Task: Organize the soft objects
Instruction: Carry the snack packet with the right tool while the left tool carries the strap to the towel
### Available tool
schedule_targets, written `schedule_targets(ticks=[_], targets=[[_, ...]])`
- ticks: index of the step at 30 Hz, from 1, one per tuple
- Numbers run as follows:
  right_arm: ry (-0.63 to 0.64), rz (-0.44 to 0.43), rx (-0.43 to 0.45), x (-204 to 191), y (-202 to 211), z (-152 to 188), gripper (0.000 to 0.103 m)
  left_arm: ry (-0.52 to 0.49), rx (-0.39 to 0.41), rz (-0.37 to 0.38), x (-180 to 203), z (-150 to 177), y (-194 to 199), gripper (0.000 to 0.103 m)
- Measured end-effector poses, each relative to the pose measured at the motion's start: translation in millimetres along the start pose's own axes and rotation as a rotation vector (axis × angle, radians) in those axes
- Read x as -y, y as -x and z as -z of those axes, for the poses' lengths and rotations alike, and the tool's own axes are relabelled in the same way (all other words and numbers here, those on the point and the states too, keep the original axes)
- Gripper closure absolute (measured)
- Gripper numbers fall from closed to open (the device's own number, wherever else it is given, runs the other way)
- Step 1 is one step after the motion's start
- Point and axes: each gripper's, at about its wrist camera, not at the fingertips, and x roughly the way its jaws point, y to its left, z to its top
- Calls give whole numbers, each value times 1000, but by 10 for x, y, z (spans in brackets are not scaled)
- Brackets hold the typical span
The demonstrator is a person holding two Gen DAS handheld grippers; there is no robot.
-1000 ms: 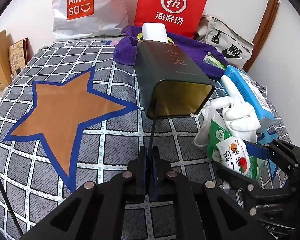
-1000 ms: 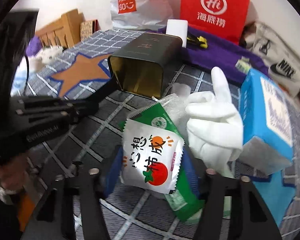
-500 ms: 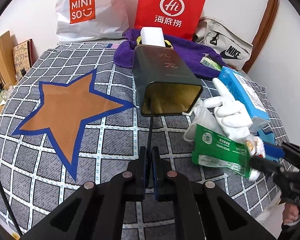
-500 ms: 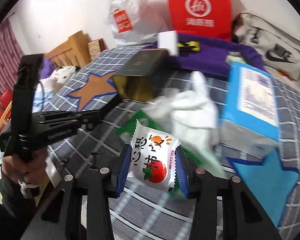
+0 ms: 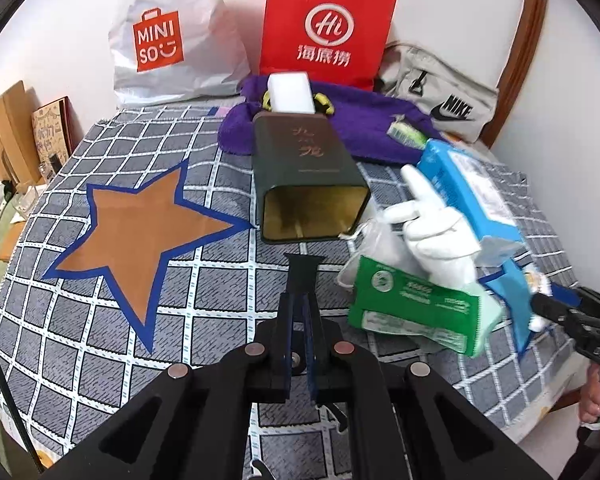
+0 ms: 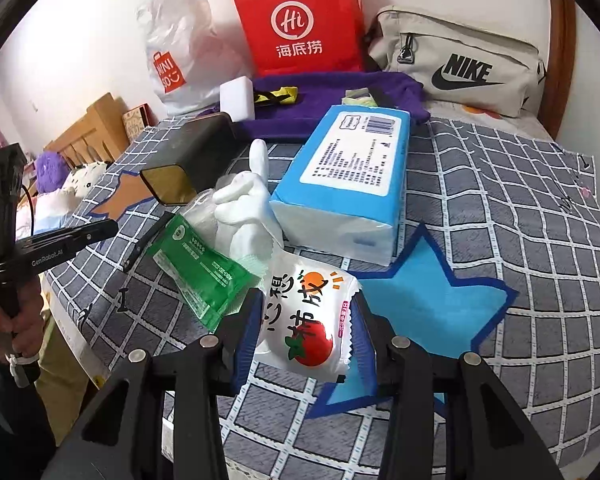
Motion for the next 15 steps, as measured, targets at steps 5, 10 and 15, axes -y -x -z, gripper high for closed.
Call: schedule_targets(ticks=[5,10,15], targets=[[10,-6,-7,-2,-13,47,60,15,-58,5,-32,24,-217,92],[9,-5,-25,11,-92,46,60,15,-78,25,-49,8,-366,68],[7,-2,-41,26,-171,19,60,-48,-68,-17,67,-36,-466,58]])
